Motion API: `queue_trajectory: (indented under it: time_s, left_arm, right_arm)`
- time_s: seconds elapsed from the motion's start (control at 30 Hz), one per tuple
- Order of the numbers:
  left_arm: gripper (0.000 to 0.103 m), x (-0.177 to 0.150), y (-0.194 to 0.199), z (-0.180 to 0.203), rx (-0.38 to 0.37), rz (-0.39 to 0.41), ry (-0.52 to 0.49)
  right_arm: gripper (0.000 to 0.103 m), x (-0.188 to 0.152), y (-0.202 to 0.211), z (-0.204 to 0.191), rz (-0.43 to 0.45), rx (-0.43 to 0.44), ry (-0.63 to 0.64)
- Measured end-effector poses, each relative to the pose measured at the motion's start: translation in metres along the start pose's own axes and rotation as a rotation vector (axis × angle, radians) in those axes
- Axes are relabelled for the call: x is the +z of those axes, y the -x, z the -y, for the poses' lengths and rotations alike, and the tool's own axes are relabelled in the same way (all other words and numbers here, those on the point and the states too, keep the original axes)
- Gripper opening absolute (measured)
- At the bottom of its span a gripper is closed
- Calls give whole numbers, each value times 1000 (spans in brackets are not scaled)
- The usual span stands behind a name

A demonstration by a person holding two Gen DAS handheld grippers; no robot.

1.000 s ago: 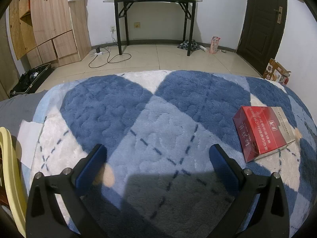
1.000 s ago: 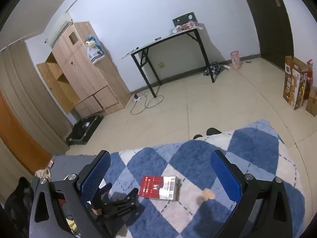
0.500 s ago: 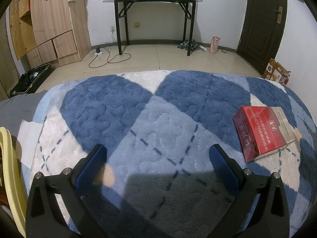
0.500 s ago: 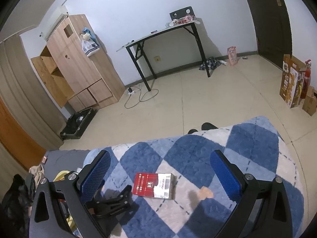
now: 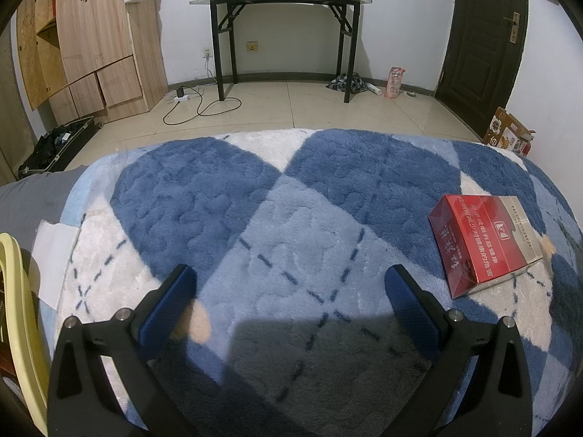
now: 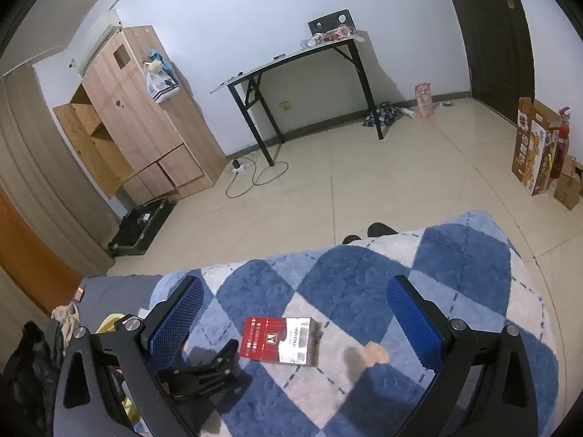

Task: Organize rigid objects
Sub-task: 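Move both tools back over the bed toward the last red packs, then grasp the lavender plush toy with the left tool while the right tool grasps the silver-red pack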

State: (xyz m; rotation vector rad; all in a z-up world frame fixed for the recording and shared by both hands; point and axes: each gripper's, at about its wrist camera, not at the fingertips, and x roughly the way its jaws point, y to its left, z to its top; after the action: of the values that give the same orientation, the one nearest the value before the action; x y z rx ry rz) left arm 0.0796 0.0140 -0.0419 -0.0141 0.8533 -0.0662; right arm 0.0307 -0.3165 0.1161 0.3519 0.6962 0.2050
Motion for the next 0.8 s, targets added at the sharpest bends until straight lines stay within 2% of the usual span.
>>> queue_trajectory:
  time_s: [0.8]
  left_arm:
    - [103, 1, 0, -2, -5, -2, 2]
  right_arm:
    - [103, 2, -3, 3, -20, -23, 1]
